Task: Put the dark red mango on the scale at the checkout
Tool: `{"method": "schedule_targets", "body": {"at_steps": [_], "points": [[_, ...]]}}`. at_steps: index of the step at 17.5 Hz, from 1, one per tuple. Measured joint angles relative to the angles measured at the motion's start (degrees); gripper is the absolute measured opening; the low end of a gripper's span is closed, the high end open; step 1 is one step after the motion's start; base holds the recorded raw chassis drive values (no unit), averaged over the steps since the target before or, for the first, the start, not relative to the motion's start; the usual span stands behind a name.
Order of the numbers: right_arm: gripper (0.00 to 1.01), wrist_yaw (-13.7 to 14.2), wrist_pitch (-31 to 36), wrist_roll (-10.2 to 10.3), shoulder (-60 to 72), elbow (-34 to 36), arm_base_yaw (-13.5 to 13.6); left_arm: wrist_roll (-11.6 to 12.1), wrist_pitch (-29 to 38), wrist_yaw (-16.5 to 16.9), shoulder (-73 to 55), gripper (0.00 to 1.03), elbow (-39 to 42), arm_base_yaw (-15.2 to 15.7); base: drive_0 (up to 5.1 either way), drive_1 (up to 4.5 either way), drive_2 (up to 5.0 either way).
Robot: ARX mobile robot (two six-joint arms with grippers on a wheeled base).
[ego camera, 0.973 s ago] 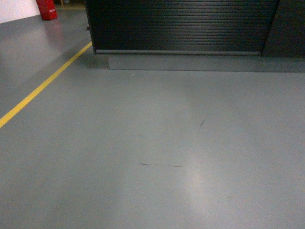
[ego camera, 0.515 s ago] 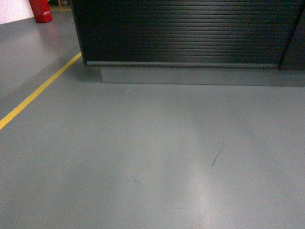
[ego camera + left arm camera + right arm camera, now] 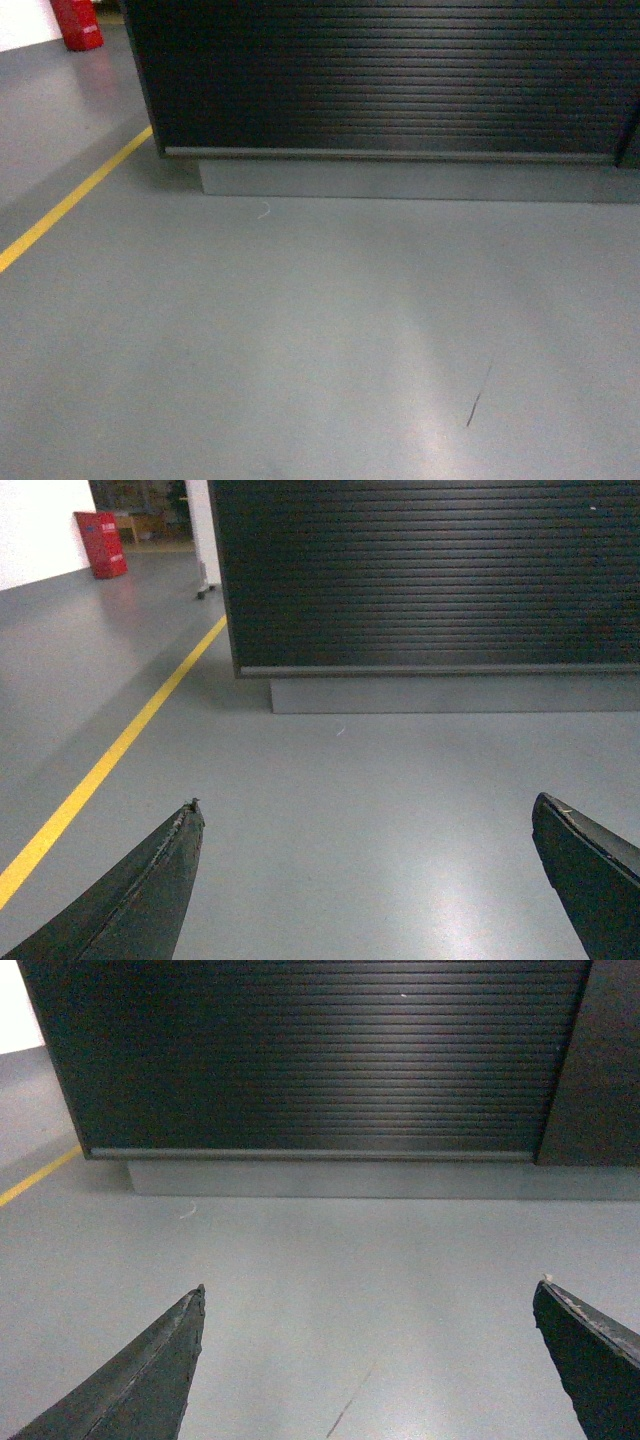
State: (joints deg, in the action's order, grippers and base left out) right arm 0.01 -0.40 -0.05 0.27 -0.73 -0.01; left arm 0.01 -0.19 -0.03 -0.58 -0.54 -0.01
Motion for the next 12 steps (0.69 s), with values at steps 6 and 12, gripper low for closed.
{"method": "schedule_targets", "body": {"at_steps": [6, 12], "points": [[0.98, 0.0, 0.4, 0.0, 0.0, 0.0, 0.0, 0.0, 0.2, 0.0, 0.0, 0.98, 0.0, 0.0, 0.0, 0.00, 0.0], [0.98, 0.0, 0.1, 0.0, 0.0, 0.0, 0.0, 0.0, 0.1, 0.0, 0.0, 0.98, 0.0, 0.0, 0.0, 2.05, -2.1]]}}
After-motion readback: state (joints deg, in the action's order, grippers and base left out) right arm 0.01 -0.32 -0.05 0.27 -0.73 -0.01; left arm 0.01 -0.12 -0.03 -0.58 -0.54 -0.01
